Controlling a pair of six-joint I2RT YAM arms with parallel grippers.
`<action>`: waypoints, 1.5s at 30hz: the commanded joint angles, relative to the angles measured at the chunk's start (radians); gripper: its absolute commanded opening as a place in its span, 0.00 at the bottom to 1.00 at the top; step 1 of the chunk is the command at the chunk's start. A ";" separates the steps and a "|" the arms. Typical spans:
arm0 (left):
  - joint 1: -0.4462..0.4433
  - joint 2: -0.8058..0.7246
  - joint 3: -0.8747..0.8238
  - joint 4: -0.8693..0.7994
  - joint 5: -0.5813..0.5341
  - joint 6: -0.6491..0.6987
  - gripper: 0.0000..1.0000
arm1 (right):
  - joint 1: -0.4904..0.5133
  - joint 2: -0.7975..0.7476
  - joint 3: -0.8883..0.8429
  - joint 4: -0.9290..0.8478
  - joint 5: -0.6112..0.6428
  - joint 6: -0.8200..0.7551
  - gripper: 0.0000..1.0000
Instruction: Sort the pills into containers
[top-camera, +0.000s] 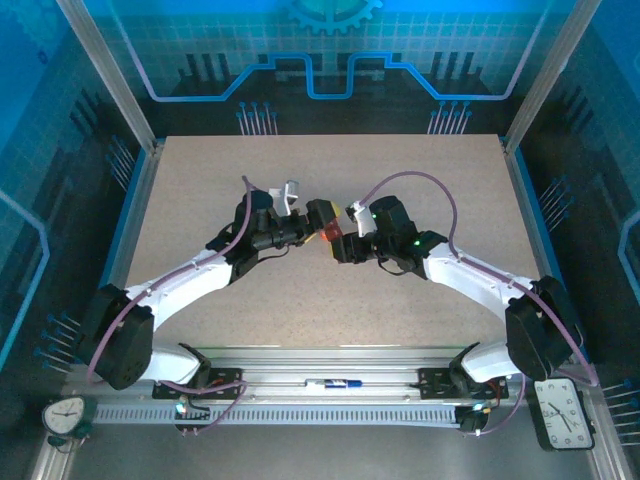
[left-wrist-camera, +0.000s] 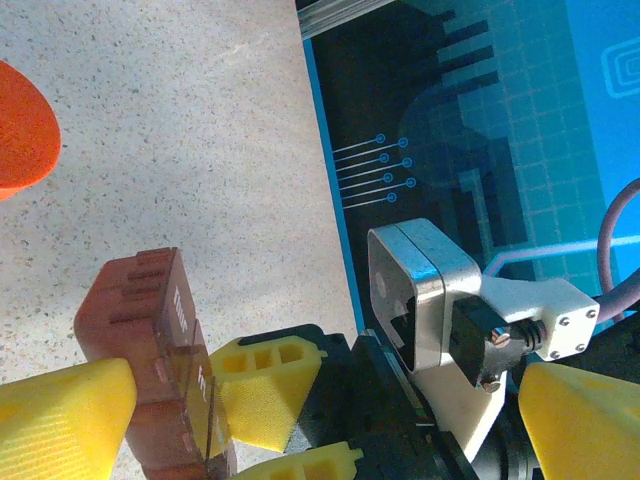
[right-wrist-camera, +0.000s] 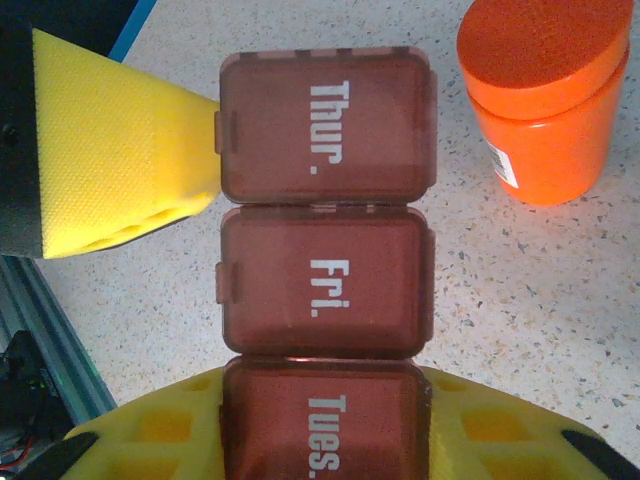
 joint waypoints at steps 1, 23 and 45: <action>-0.014 0.006 0.028 0.030 0.006 -0.015 0.99 | 0.005 0.015 0.012 0.028 -0.017 0.007 0.21; -0.038 0.007 0.075 0.028 0.001 -0.014 0.99 | 0.015 0.049 -0.016 0.033 -0.004 0.000 0.21; 0.087 -0.152 0.038 -0.182 -0.176 0.071 0.99 | 0.015 0.070 -0.073 -0.038 0.050 -0.176 0.27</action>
